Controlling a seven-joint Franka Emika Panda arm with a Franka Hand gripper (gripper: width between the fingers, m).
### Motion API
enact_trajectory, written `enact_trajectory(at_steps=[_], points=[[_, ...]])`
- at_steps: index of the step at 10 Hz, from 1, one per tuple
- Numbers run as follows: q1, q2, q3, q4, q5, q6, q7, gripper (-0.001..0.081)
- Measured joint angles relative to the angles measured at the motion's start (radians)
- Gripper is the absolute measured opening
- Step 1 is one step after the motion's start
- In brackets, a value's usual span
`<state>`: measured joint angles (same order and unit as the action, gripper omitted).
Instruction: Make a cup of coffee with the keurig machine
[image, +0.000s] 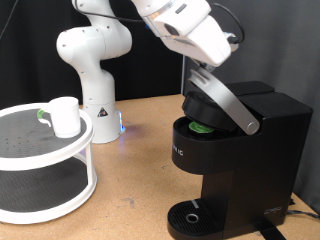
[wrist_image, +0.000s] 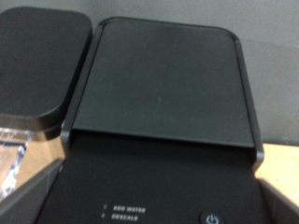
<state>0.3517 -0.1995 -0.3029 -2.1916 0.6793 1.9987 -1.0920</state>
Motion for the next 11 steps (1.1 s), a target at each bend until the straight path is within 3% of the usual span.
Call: enact_trajectory(at_steps=[5, 8, 11], points=[[-0.023, -0.014, -0.011, -0.035, -0.043, 0.01, -0.024, 0.0], [-0.025, -0.001, -0.009, -0.081, -0.069, 0.122, -0.001, 0.0], [-0.025, 0.034, -0.006, -0.091, -0.07, 0.172, 0.004, 0.0]])
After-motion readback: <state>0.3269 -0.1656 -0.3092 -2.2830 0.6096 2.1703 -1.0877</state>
